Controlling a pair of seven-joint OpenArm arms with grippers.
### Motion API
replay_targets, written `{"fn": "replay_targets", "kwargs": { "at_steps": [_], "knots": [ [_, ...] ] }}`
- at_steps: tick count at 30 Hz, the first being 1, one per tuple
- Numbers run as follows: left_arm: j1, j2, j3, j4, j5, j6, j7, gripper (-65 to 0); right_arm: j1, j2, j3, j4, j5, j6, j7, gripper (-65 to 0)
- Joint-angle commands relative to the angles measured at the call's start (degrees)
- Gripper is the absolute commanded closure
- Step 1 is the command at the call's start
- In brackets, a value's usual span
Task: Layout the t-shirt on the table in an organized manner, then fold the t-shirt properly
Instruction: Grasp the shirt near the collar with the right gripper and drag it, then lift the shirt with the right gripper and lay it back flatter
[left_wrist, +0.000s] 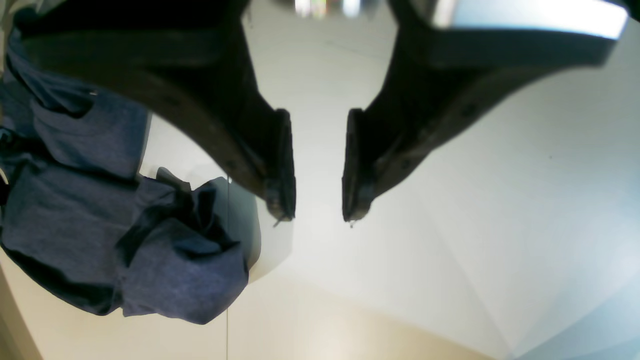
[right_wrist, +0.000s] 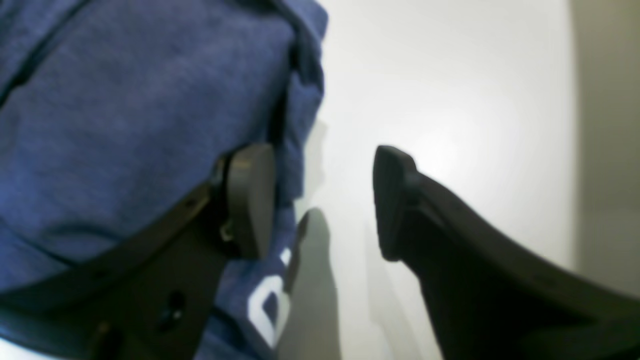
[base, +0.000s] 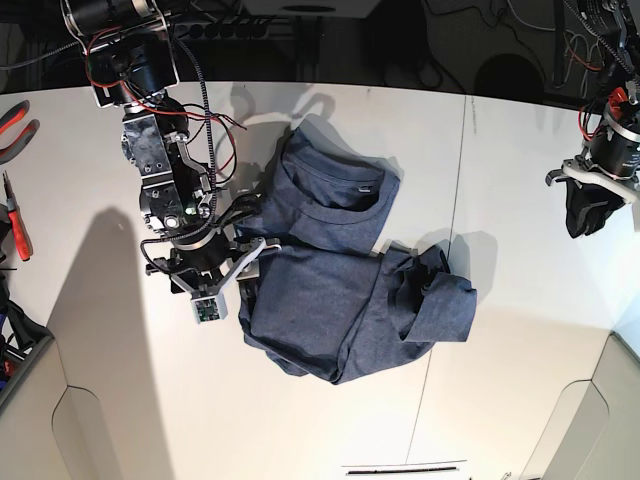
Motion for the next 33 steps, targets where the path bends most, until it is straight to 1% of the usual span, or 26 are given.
{"fn": "replay_targets", "kwargs": {
  "at_steps": [1,9,14,21,22,23,26,29,31,33],
  "knots": [
    [-0.1,-0.6,-0.3,0.9,-0.6,-0.6,-1.4,-19.8,1.3,-0.2,0.1,0.5,0.0,0.0,1.5,-31.4],
    [-0.2,-0.6,-0.3,0.9,-1.0,-0.6,-1.4,-19.8,1.3,-0.2,0.1,-1.2,0.1,0.0,2.2,-31.4],
    [-0.2,-0.6,-0.3,0.9,-1.0,-0.6,-1.4,-19.8,1.3,-0.2,0.1,-1.2,0.1,0.0,4.5,-31.2],
    [-0.2,-0.6,-0.3,0.9,-1.0,-0.6,-1.5,-19.8,1.4,-0.2,0.1,-1.2,0.9,0.0,4.7,-30.5],
    [-0.2,-0.7,-0.3,0.9,-1.0,-0.6,-1.5,-19.8,1.4,-0.2,0.1,-1.2,0.9,0.0,4.7,-27.4],
    [-0.2,-0.6,-0.3,0.9,-1.0,-0.6,-1.5,-19.8,1.4,-0.2,0.1,-1.2,0.9,0.0,4.7,-22.1],
    [-0.2,-0.6,-0.3,0.9,-1.0,-0.6,-1.5,-19.8,1.4,-0.2,0.1,-1.2,2.0,0.0,4.8,0.0],
    [-0.2,-0.6,-0.3,0.9,-1.0,-0.6,-1.5,-19.8,1.4,-0.2,0.1,-1.2,4.0,0.0,4.8,0.0],
    [-0.2,-0.7,-0.3,0.9,-1.0,-0.6,-1.5,-19.8,1.4,-0.2,0.1,-1.2,4.3,0.0,4.9,0.0],
    [-0.2,-0.6,-0.3,0.9,-1.0,-0.6,-1.5,-19.8,1.6,-0.2,0.1,-1.1,4.3,0.0,6.2,0.0]
  ]
}}
